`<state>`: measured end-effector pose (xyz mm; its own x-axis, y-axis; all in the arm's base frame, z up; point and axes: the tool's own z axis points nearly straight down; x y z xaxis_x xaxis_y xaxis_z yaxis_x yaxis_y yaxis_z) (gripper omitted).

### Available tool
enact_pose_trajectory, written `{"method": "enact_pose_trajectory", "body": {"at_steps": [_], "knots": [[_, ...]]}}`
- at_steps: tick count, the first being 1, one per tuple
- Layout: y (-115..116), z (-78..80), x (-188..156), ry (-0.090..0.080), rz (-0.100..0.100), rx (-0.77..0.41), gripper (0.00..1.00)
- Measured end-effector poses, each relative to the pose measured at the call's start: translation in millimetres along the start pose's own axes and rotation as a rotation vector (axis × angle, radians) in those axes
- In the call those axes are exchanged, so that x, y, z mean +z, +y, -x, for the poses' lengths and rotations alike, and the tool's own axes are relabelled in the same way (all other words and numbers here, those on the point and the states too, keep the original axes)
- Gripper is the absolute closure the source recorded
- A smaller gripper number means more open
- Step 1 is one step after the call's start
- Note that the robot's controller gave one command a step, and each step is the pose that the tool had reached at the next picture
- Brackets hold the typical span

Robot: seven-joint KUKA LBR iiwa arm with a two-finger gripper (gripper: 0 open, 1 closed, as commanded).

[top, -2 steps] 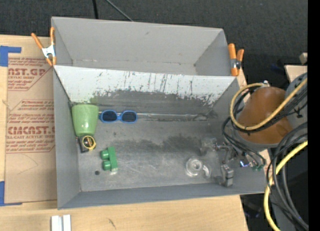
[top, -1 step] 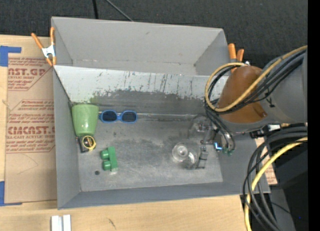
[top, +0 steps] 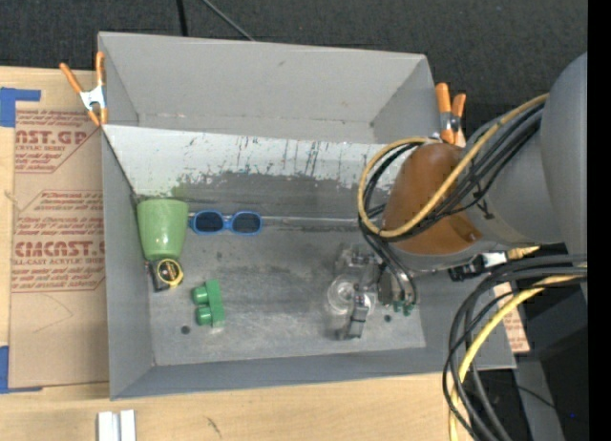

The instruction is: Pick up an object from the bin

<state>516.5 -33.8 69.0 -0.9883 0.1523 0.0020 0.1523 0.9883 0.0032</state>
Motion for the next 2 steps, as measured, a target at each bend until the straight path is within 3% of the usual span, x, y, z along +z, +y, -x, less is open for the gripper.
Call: {"method": "enact_pose_trajectory", "body": {"at_steps": [1,2], "knots": [[-3,1.1,-1,-0.001,-0.003,0.003,1.00],[-6,28.1,-186,-0.014,-0.002,-0.028,1.00]]}}
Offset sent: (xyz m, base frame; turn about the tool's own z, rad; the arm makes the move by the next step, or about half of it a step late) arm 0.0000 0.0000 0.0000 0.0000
